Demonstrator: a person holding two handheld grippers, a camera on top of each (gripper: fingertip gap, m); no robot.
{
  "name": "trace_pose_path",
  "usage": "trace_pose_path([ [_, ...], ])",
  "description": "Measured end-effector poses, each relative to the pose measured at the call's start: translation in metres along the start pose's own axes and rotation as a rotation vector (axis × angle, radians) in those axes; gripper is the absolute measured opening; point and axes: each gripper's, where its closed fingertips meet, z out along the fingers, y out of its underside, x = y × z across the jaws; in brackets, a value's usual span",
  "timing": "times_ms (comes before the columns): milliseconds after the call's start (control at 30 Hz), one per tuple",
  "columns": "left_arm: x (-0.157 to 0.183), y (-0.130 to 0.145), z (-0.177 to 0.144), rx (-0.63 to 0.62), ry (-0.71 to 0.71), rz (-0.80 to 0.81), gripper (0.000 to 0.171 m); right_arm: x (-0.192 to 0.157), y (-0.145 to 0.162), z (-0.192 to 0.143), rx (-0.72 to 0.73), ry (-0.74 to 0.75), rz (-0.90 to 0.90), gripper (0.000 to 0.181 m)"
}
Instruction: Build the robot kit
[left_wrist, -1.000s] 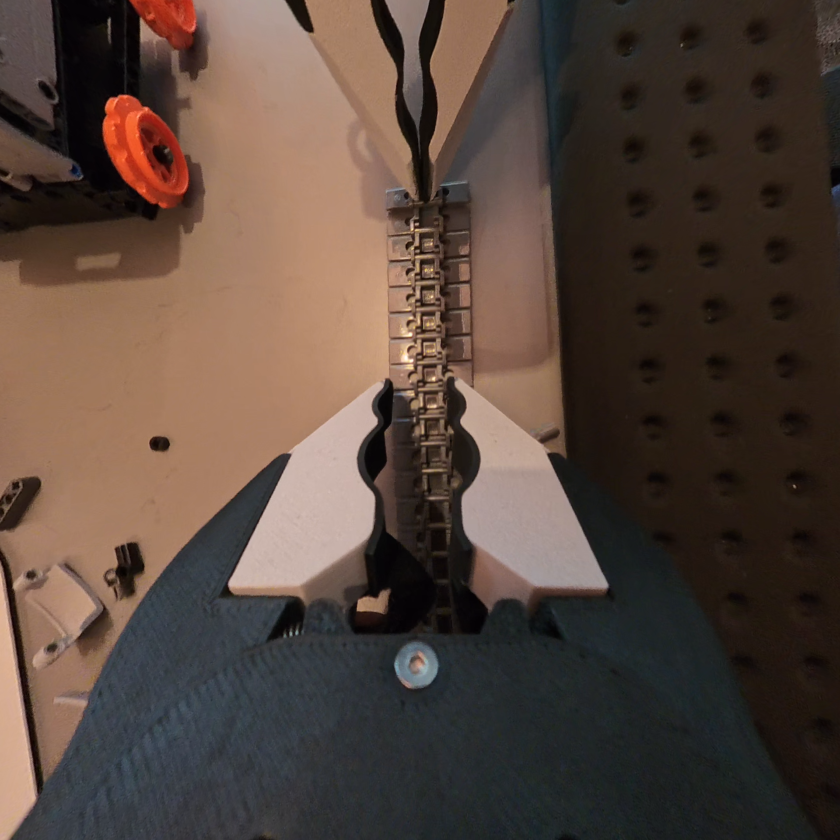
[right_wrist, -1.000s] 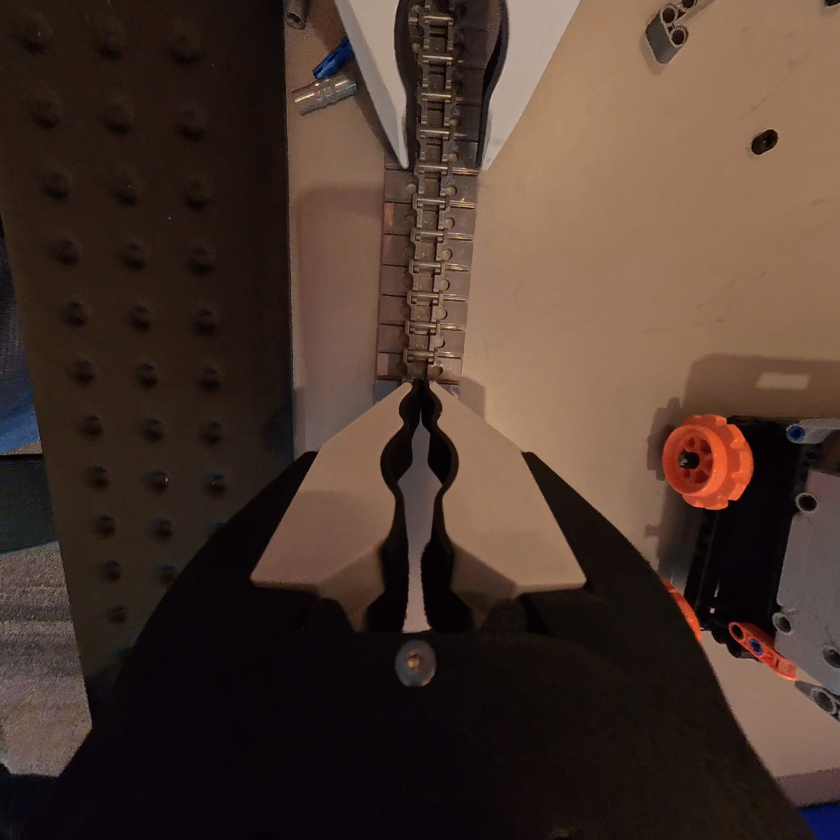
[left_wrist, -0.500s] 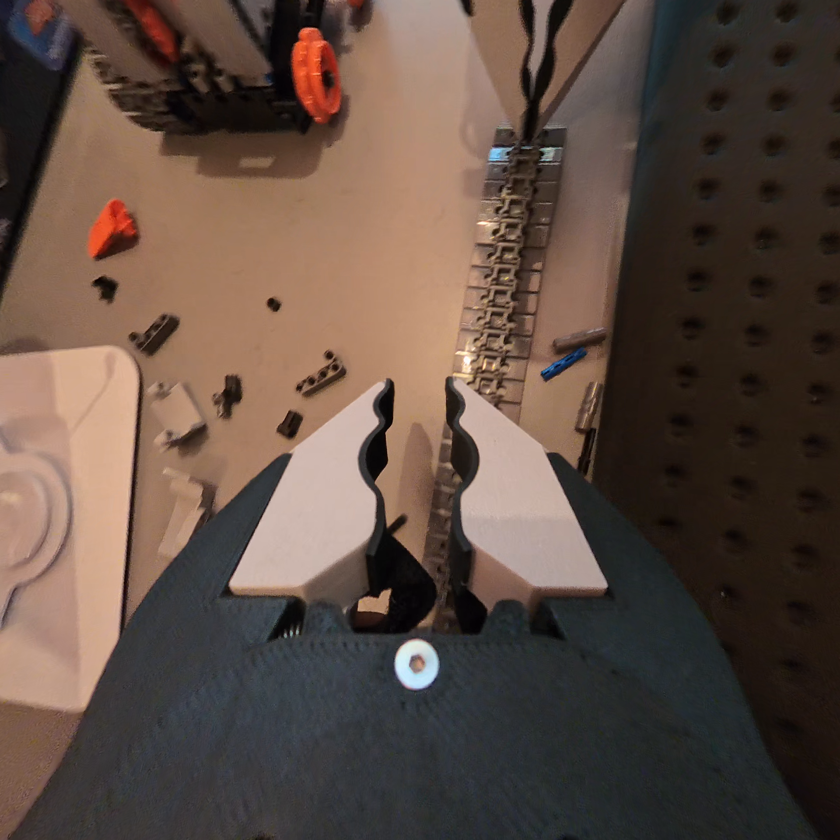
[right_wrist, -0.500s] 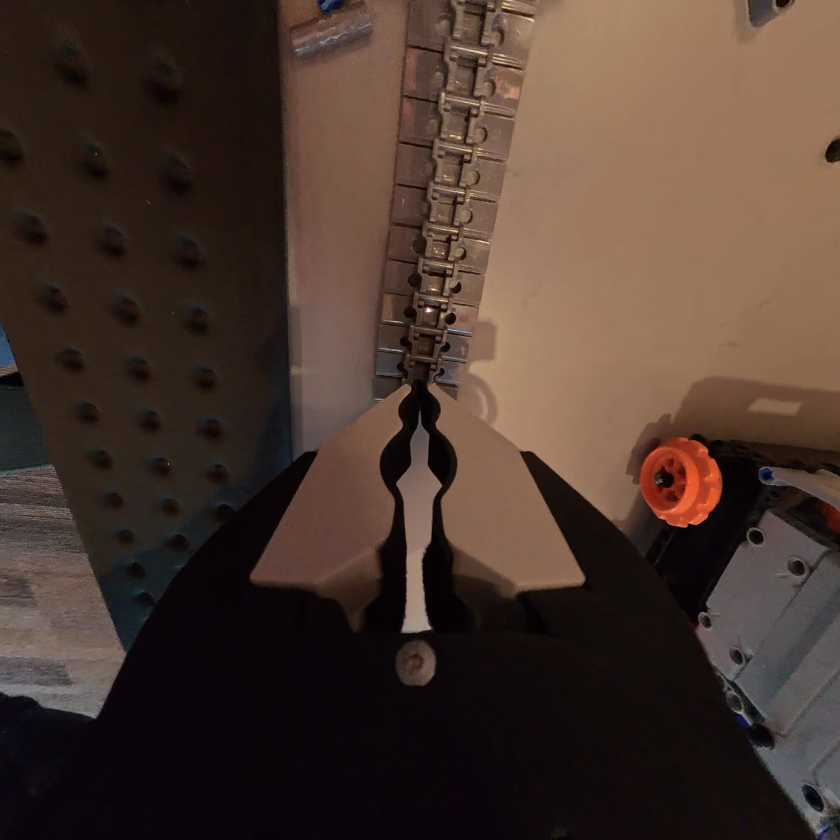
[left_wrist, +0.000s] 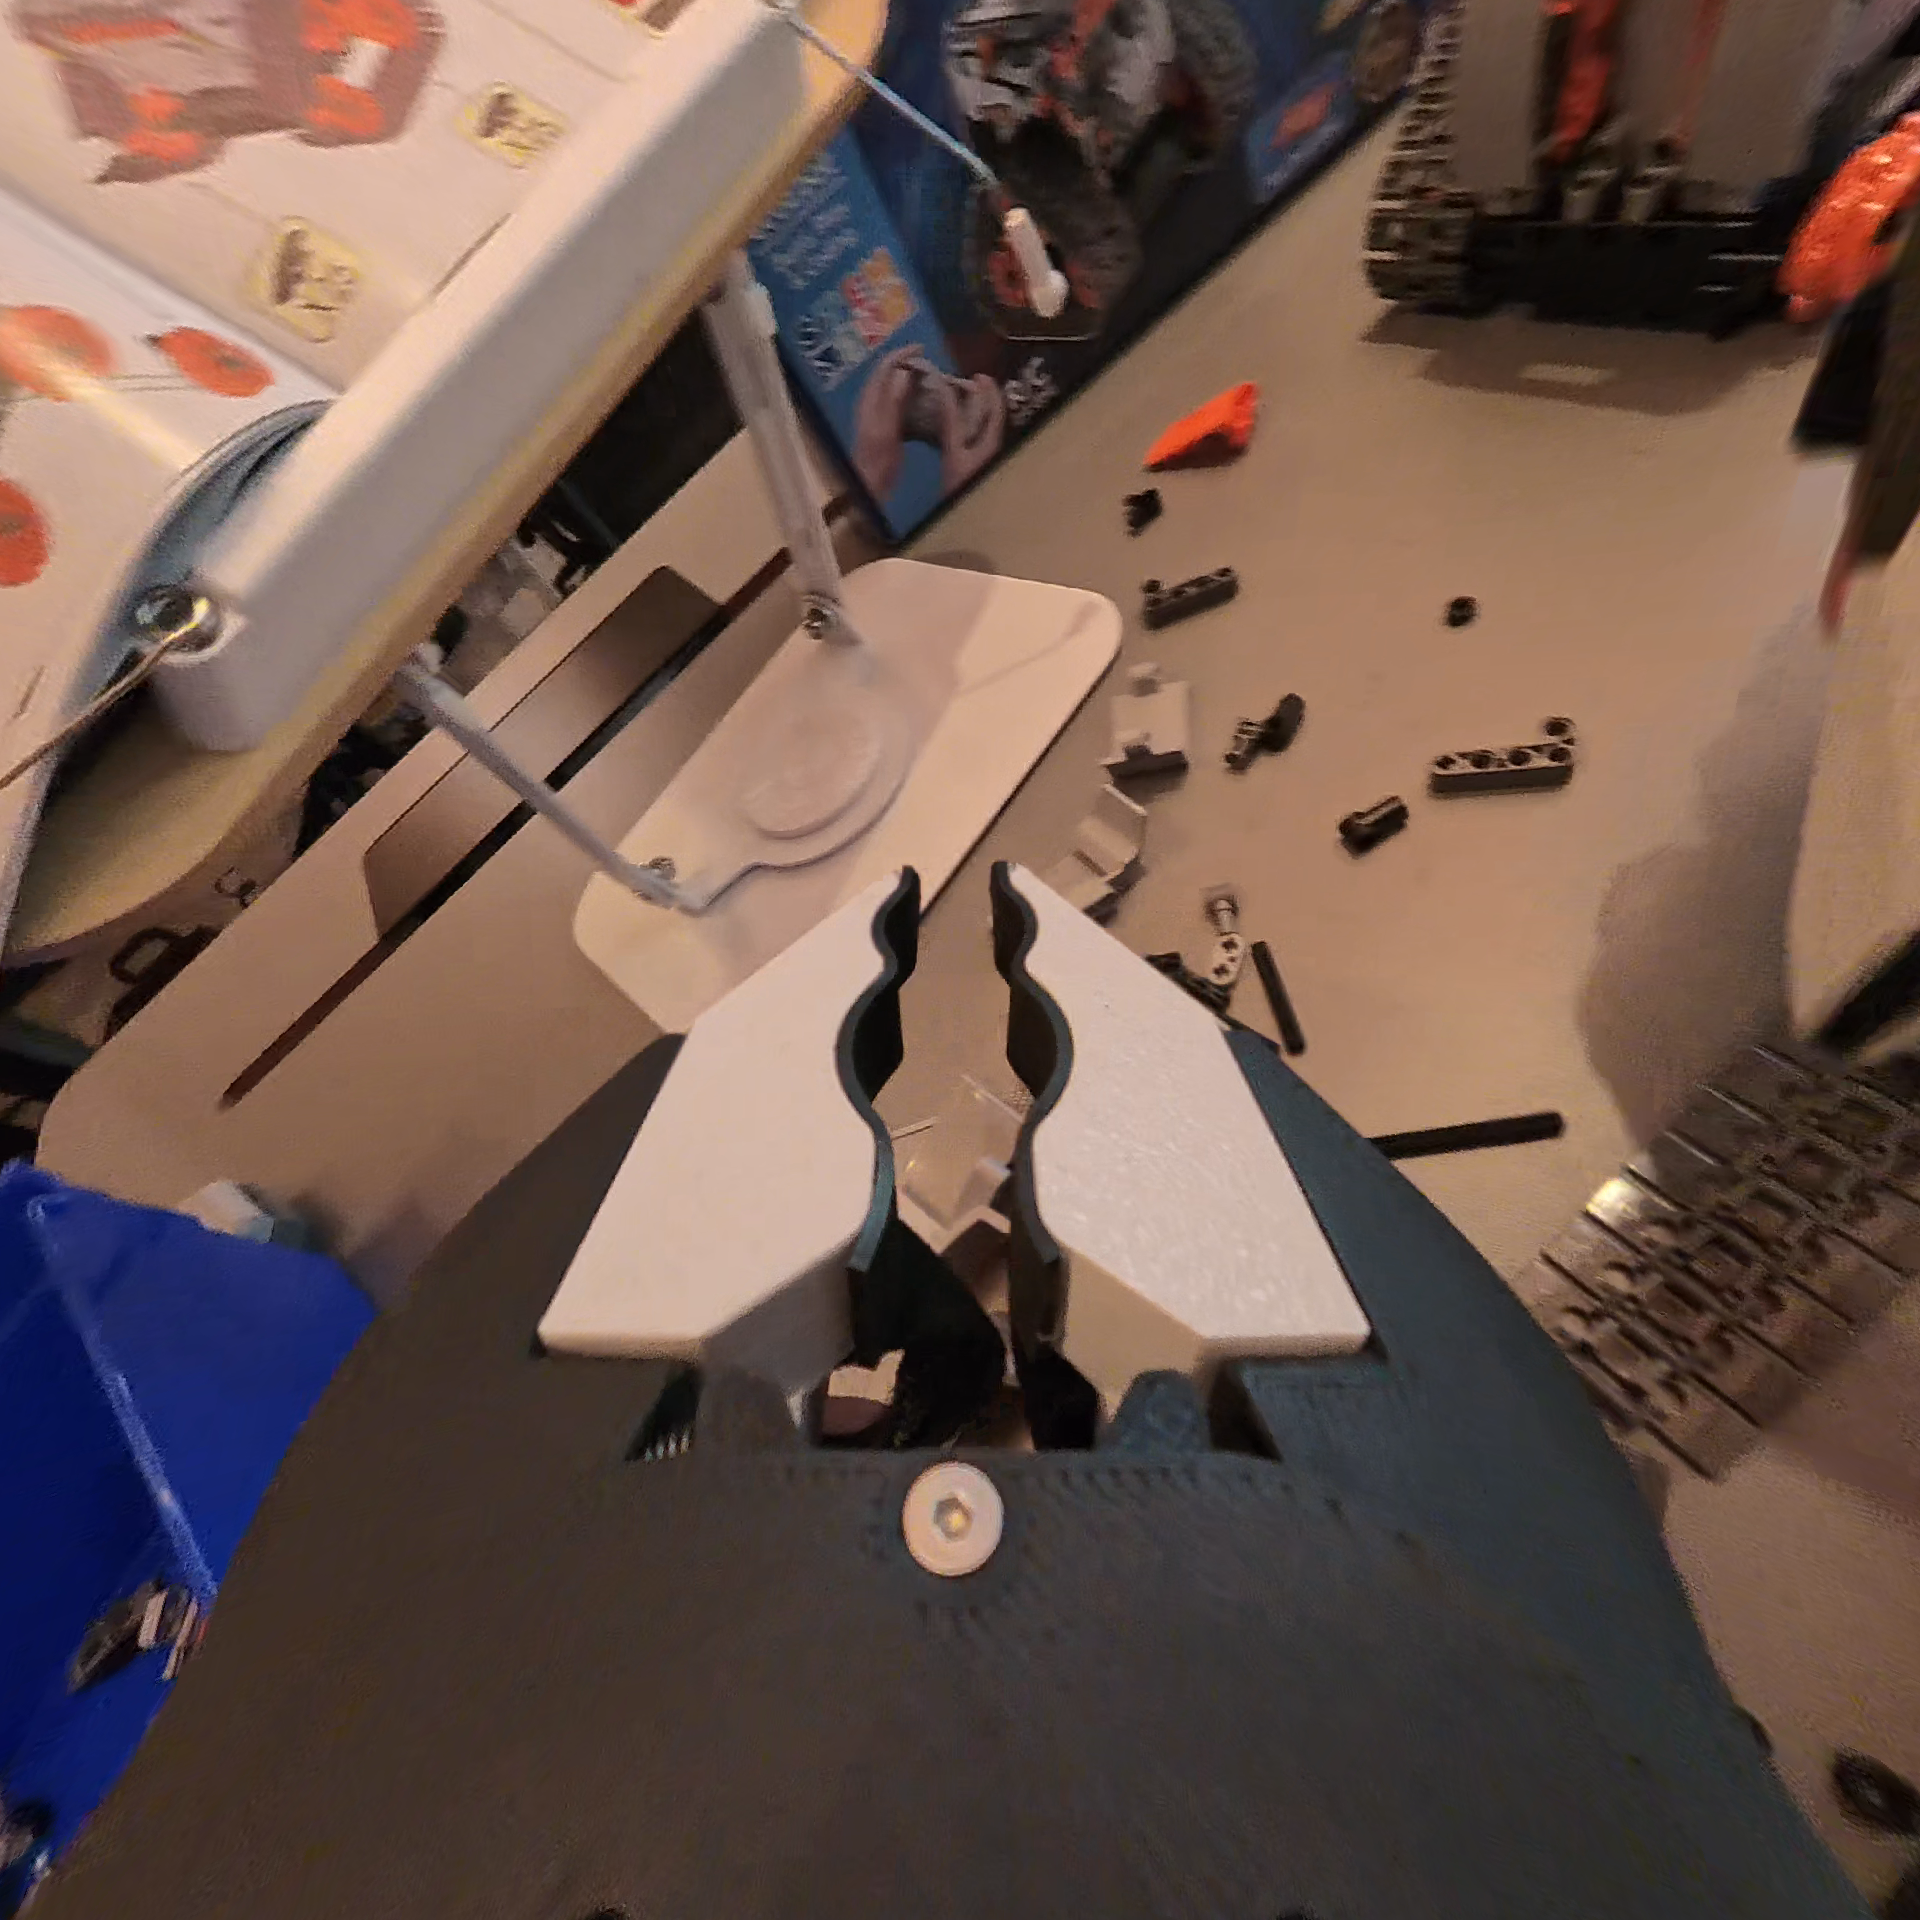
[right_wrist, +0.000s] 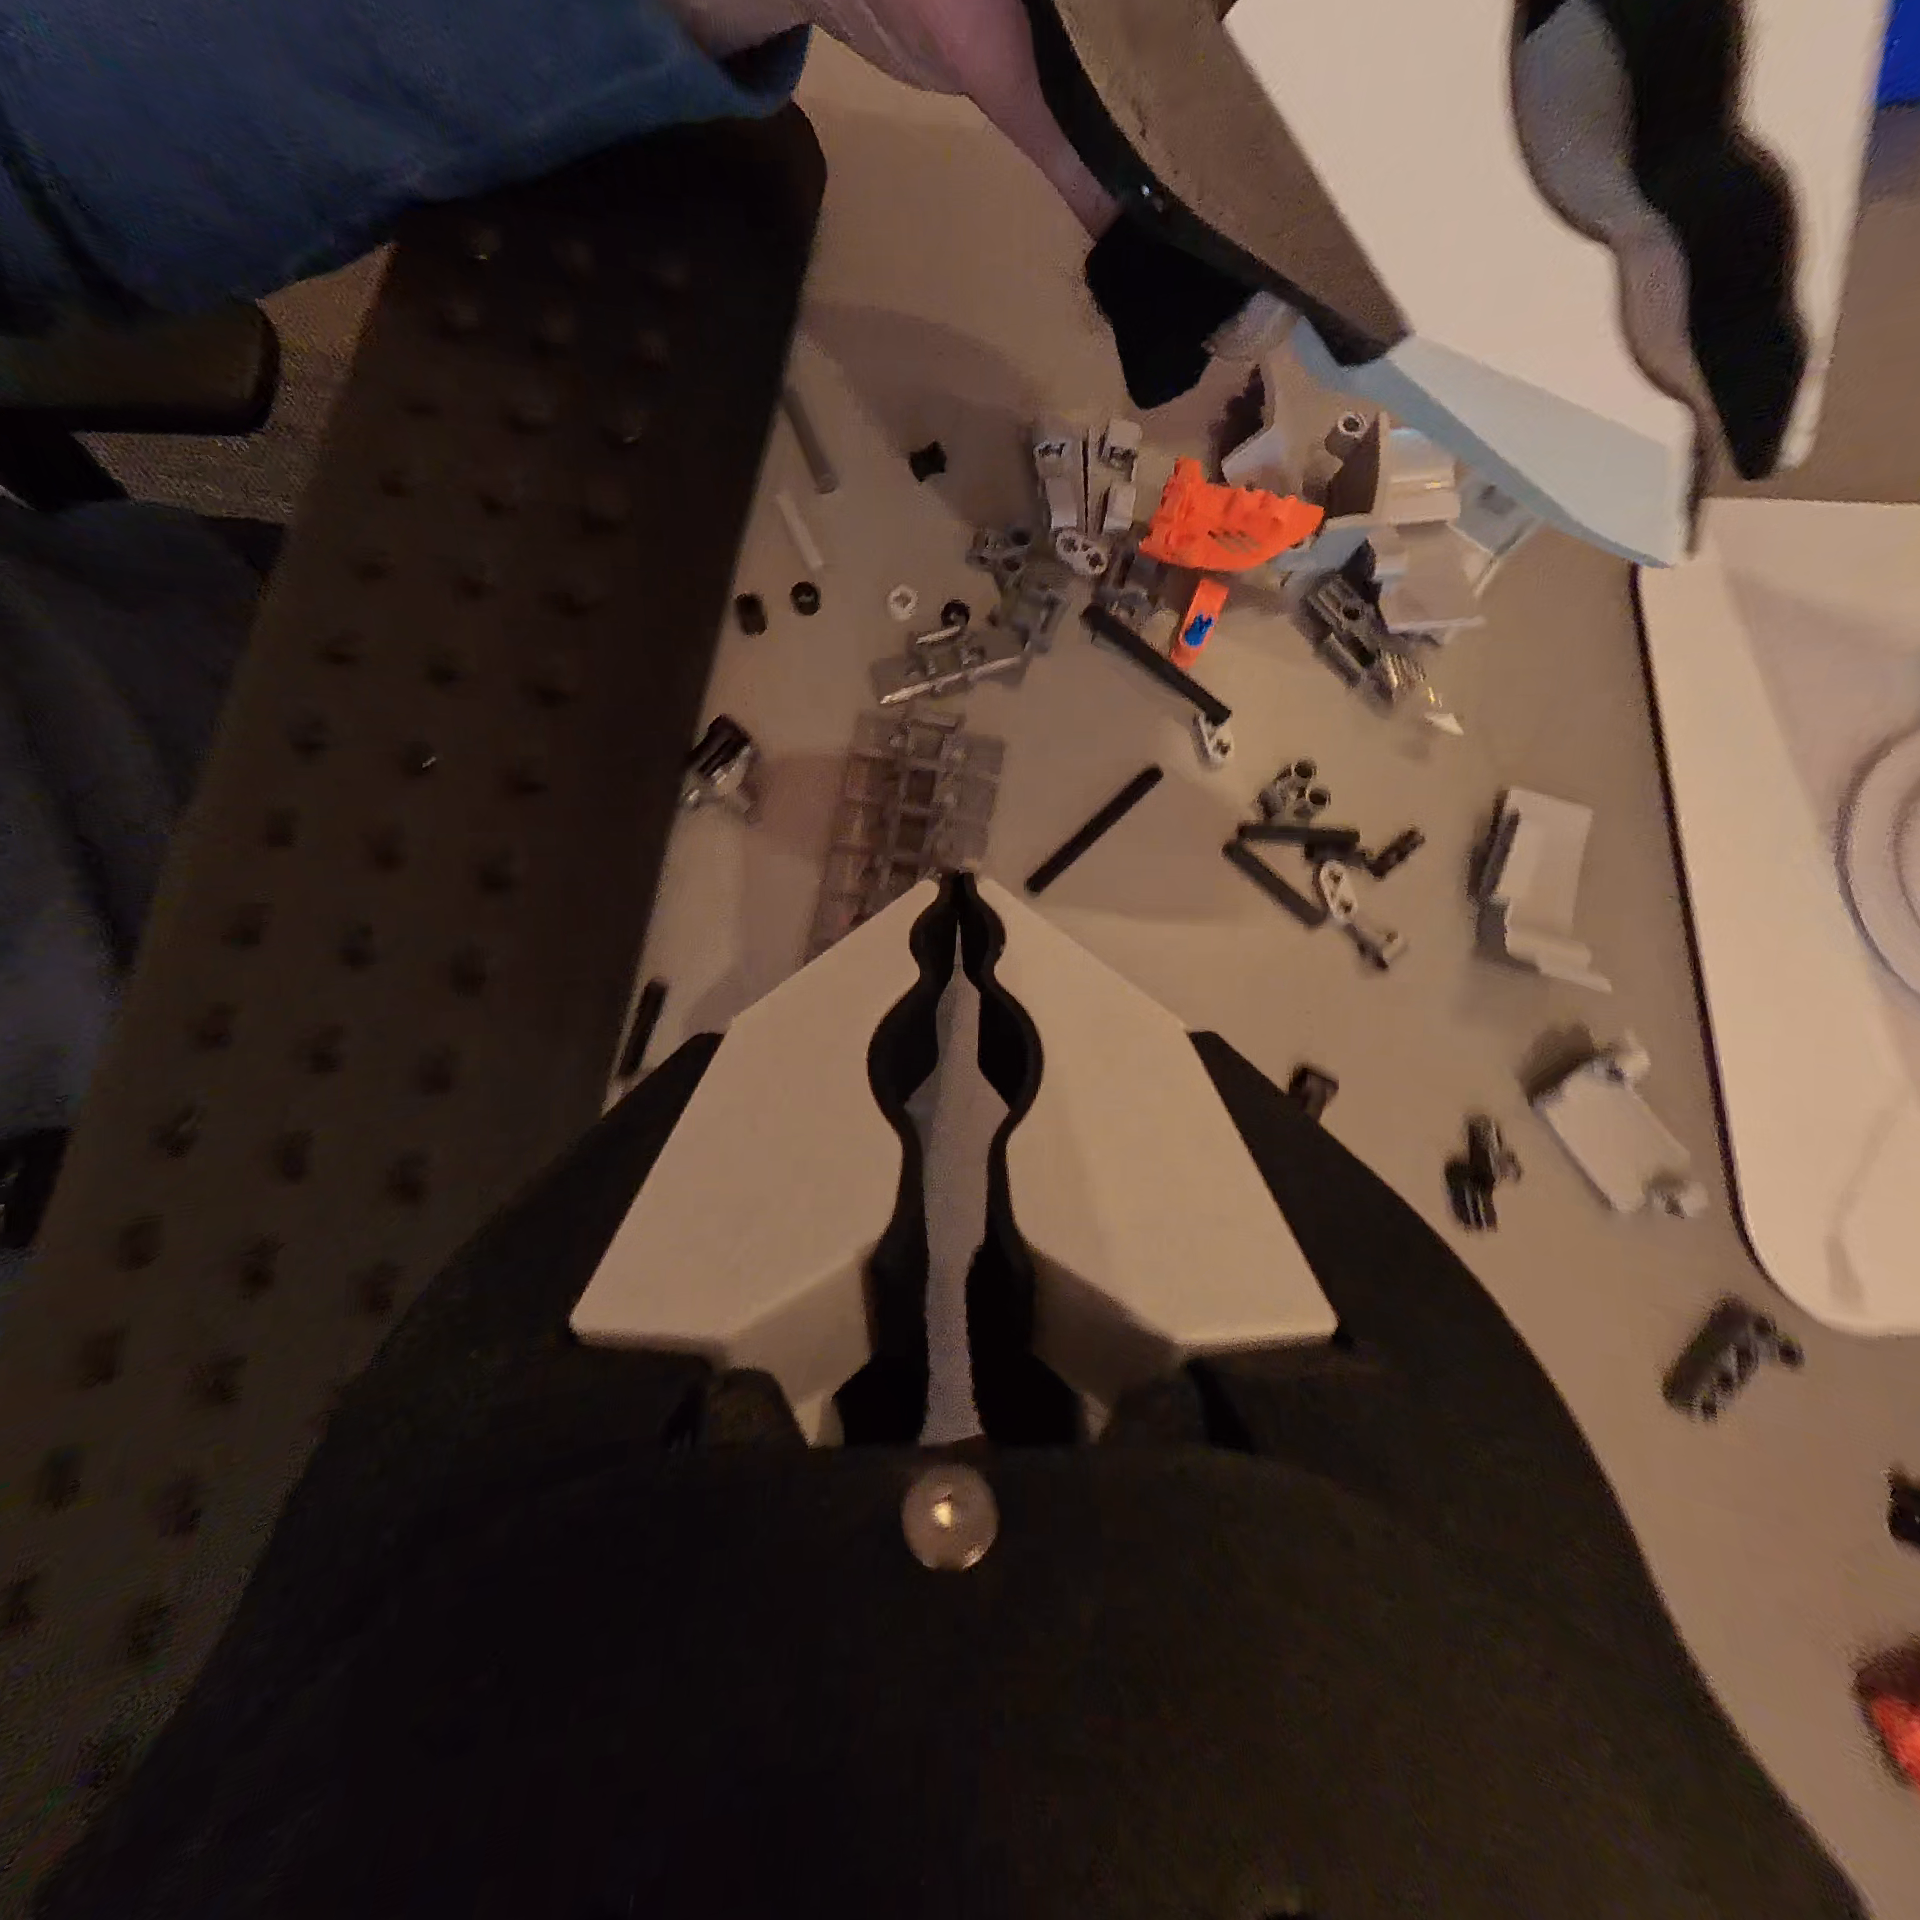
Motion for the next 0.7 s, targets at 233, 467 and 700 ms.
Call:
trace_pose_path([
  [233, -0.015, 0.001, -0.002, 0.046, -0.016, -0.1, 0.012, 0.008, -0.017, 0.055, -0.032, -0.12, 0.04, 0.0],
  [467, -0.012, 0.001, -0.001, 0.046, -0.001, -0.111, 0.012, 0.009, -0.011, 0.067, -0.093, -0.142, 0.026, 0.0],
  [700, -0.011, 0.001, 0.0, 0.044, 0.001, -0.113, 0.012, 0.007, -0.003, 0.056, -0.121, -0.165, 0.017, 0.0],
])
